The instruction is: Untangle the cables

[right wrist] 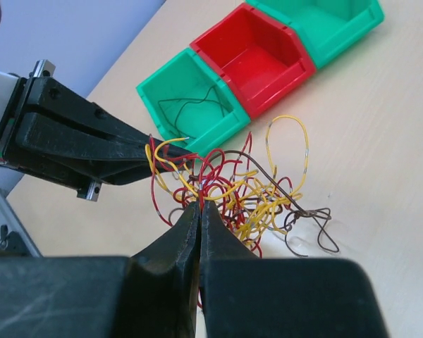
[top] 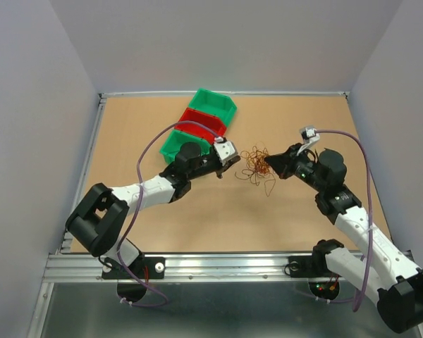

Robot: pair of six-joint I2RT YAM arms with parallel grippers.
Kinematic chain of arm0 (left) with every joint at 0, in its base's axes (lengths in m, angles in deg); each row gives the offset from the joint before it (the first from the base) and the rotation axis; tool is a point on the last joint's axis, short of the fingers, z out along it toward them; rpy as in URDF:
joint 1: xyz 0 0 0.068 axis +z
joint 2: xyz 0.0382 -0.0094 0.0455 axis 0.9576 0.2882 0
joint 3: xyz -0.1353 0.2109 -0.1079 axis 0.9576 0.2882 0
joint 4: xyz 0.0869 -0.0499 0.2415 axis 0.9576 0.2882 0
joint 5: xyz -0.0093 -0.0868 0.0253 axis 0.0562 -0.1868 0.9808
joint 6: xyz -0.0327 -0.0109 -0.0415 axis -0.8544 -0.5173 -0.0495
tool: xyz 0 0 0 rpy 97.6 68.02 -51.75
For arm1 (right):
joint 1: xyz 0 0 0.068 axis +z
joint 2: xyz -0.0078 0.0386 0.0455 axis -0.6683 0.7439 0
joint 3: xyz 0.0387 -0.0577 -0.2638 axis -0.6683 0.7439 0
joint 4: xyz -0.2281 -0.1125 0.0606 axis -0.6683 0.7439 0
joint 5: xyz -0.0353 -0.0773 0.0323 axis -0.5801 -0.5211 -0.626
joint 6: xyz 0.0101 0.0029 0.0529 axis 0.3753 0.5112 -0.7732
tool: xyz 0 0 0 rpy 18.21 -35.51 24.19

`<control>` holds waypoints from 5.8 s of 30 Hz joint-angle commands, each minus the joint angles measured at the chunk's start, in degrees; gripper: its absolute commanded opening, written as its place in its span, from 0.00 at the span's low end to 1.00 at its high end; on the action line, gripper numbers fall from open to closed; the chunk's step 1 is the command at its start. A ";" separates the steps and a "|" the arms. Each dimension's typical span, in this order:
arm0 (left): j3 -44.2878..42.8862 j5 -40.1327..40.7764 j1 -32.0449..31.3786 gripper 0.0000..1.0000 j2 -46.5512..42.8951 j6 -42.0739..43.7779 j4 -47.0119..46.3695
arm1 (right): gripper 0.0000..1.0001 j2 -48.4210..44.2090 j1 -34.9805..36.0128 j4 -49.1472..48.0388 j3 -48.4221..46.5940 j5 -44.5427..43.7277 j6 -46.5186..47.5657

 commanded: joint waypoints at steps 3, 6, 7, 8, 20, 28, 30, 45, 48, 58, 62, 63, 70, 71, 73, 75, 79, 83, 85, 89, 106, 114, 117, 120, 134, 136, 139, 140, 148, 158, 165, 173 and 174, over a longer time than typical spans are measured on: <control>2.99 13.31 0.12 0.00 -5.50 -2.28 -8.26 | 0.01 -4.13 0.00 -1.33 1.71 -18.46 -2.94; 5.11 19.99 0.73 0.00 -8.49 -3.24 -10.64 | 0.01 -5.72 0.00 0.43 2.06 -34.71 -5.22; 5.29 21.84 1.35 0.00 -9.63 -3.68 -11.00 | 0.03 -7.29 0.00 1.39 2.67 -41.89 -5.67; 5.47 25.86 1.61 0.00 -10.08 -4.12 -11.26 | 0.04 -8.18 0.00 1.84 3.11 -45.27 -6.20; 6.43 36.98 15.15 0.00 -17.20 -15.46 -11.62 | 0.04 -28.39 0.00 6.41 10.06 -79.20 -16.31; 7.58 42.41 15.41 0.00 -19.83 -15.55 -13.03 | 0.03 -45.07 0.00 11.86 13.92 -90.12 -23.17; 7.66 43.99 15.59 0.00 -20.27 -15.55 -13.11 | 0.05 -47.20 0.00 12.82 14.02 -90.74 -22.55; 7.76 7.80 5.41 0.00 -23.35 -6.33 -9.89 | 1.00 -30.09 0.00 -2.09 9.71 -21.81 3.63; 3.11 5.69 2.85 0.00 -23.70 -5.53 -5.13 | 0.99 -21.83 0.00 -12.46 10.85 -3.86 4.70; -6.03 6.03 2.14 0.00 -26.78 -3.95 3.39 | 0.97 0.86 4.29 -43.59 11.83 20.62 4.06; -10.43 5.60 2.14 0.00 -26.34 -4.12 5.61 | 0.97 7.88 11.06 -44.30 7.53 16.77 8.99; -11.31 4.73 2.14 0.00 -26.17 -4.39 6.83 | 0.96 9.38 12.56 -44.30 6.30 15.88 9.79; -19.92 3.31 1.88 0.00 -24.06 -6.23 11.66 | 0.85 24.14 18.98 -44.47 -3.82 3.49 15.76; -20.63 3.31 1.79 0.00 -23.97 -6.23 12.11 | 0.82 27.03 18.99 -44.65 -5.39 2.09 15.86; -22.38 3.49 1.79 0.00 -24.05 -6.15 12.90 | 0.70 29.77 19.25 -44.65 -6.54 -0.21 16.38; -25.80 5.49 1.71 0.00 -24.06 -5.80 14.13 | 0.58 32.59 19.25 -44.65 -6.81 -1.53 16.65; -37.40 13.05 1.79 0.00 -22.39 -5.27 18.34 | 0.40 34.79 19.34 -45.62 -4.01 -3.46 15.77; -51.99 22.36 1.79 0.00 -19.14 -6.76 22.65 | 0.40 34.44 19.25 -45.62 -0.67 -15.10 14.54; -58.39 24.31 1.79 0.00 -18.78 -8.16 23.71 | 0.36 33.57 18.99 -44.31 0.30 -20.75 13.23; -63.00 26.42 1.79 0.00 -19.83 -10.71 25.29 | 0.26 32.86 17.23 -37.11 -0.57 -35.86 6.91; -32.97 15.53 1.79 0.00 -28.71 -15.46 17.74 | 0.98 20.30 17.05 -44.98 6.19 -1.99 6.47; -24.60 10.70 1.79 0.00 -29.68 -17.83 13.34 | 1.00 16.34 18.72 -52.30 7.95 5.06 7.24; -22.84 7.80 1.70 0.00 -29.07 -18.98 13.17 | 1.00 16.68 18.81 -52.56 7.25 2.17 8.47; -20.21 3.24 1.27 0.00 -29.50 -20.47 12.99 | 1.00 18.78 19.16 -54.83 6.90 -4.40 9.88; -14.31 -1.43 0.56 0.00 -31.53 -21.26 12.20 | 1.00 22.84 19.16 -64.16 10.85 -18.15 11.99; -14.48 -3.18 0.56 0.00 -31.09 -21.61 12.11 | 1.00 24.94 19.34 -64.25 9.63 -15.09 12.17; -14.92 -4.51 0.56 0.00 -30.39 -21.09 12.20 | 0.99 28.28 19.69 -64.69 7.43 -9.37 12.34; -14.92 -4.43 0.56 0.00 -30.47 -20.74 12.37 | 0.99 28.99 19.86 -65.21 7.08 -8.31 12.17; -15.62 -2.05 0.56 0.00 -31.97 -19.42 12.82 | 0.87 34.00 20.48 -69.26 4.79 -0.94 10.67; -33.07 0.58 0.56 0.00 -24.59 -18.72 19.22 | 0.41 40.24 23.12 -65.14 -1.18 -2.14 10.41; -65.26 26.88 0.65 0.00 -15.88 -3.79 29.89 | 0.21 45.17 22.86 -59.86 -1.28 -20.47 7.69; -69.87 51.63 0.65 0.00 -18.94 1.32 22.94 | 0.03 29.55 13.99 -51.43 9.17 -37.73 -2.05; -68.12 55.74 0.74 0.00 -19.57 3.15 19.01 | 0.06 28.30 12.06 -50.38 10.31 -38.00 -3.72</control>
